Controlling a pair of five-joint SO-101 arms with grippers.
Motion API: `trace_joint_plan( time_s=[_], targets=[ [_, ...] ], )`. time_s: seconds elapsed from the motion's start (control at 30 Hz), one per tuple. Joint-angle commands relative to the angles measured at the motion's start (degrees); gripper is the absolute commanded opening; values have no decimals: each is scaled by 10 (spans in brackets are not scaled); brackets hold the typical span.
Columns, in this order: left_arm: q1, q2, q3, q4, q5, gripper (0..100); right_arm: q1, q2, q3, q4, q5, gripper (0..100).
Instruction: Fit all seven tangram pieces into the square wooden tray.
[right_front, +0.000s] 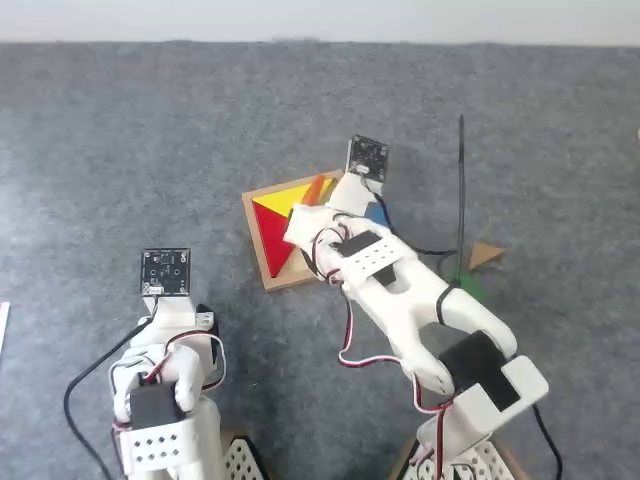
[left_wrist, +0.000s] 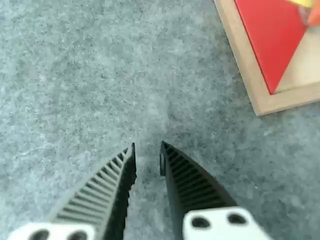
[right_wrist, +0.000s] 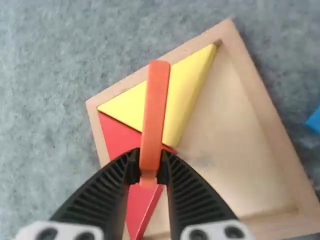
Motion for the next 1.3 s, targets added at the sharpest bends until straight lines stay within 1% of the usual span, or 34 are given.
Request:
trace_joint_plan(
  time_s=[0.0, 0.17, 0.23, 0.4, 0.47, 0.6, 0.7, 0.83, 0.9, 1.03, 1.1, 1.17, 1.27],
  targets=[
    [2, -11, -7, 2, 0, 81, -3, -2, -33, -11, -3, 19],
    [2, -11, -7, 2, 0, 81, -3, -2, -33, -1, -7, 143],
    [2, -11, -7, 2, 0, 81, -3, -2, -33, 5, -7, 162],
    [2, -11, -7, 2, 0, 81, -2, -8, -33, 9, -2, 164],
    [2, -11, -7, 2, 0, 81, -2, -9, -40, 34, 4, 165],
    [2, -11, -7, 2, 0, 81, 0, -31, -68, 142, 71, 163],
    [2, -11, -7, 2, 0, 81, 11, -61, -92, 239, 88, 162],
    [2, -11, -7, 2, 0, 81, 50, -88, -117, 317, 107, 162],
    [2, -11, -7, 2, 0, 81, 59, -94, -124, 334, 112, 162],
    [2, -11, -7, 2, 0, 81, 59, -79, -124, 312, 120, 161],
    [2, -11, -7, 2, 0, 81, 58, -60, -135, 309, 155, 158],
    [2, -11, -7, 2, 0, 81, 48, -44, -155, 319, 192, 122],
    [2, -11, -7, 2, 0, 81, 35, -30, -192, 342, 269, 68]
  ],
)
